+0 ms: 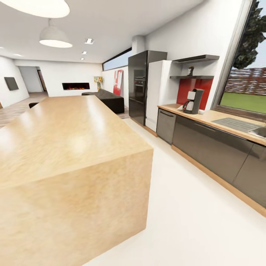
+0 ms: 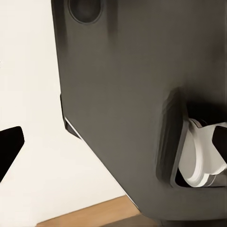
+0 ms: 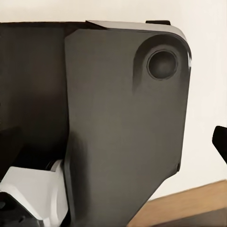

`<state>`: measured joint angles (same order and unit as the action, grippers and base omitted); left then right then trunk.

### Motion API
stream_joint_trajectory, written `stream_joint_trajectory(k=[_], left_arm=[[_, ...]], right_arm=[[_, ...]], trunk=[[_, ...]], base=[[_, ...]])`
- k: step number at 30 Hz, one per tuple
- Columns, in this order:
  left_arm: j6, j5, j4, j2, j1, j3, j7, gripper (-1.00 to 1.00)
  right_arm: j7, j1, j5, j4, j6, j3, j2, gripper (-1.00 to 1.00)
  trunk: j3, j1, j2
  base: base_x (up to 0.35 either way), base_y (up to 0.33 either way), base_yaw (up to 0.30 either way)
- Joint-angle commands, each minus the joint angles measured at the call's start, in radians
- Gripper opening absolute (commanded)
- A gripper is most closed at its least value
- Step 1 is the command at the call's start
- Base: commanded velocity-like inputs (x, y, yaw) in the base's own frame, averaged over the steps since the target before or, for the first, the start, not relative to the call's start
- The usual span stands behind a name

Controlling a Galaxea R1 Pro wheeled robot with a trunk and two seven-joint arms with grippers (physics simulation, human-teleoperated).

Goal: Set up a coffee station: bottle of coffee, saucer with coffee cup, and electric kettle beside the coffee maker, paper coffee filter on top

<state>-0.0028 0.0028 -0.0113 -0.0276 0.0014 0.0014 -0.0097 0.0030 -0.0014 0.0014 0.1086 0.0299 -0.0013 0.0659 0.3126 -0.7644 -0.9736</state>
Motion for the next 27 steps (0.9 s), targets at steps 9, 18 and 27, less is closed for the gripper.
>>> stream_joint_trajectory(k=[9,18,27], left_arm=[[0.001,0.001,-0.001,0.002,0.0,0.0,-0.001,1.0],[-0.001,0.0,-0.001,0.003,0.0,-0.003,-0.001,1.0],[-0.002,-0.007,-0.001,0.004,0.0,-0.008,0.0,1.0]], right_arm=[[0.0,0.0,0.0,0.0,0.002,0.0,0.0,1.0],[0.0,0.0,0.0,0.0,0.002,0.0,0.0,1.0],[0.0,0.0,0.0,0.0,0.002,-0.002,0.0,1.0]], trunk=[[-0.018,0.035,0.063],[-0.038,0.069,0.126],[-0.057,0.104,0.189]], base=[[0.0,0.0,-0.24],[0.0,0.0,-0.244],[0.0,0.0,-0.244]])
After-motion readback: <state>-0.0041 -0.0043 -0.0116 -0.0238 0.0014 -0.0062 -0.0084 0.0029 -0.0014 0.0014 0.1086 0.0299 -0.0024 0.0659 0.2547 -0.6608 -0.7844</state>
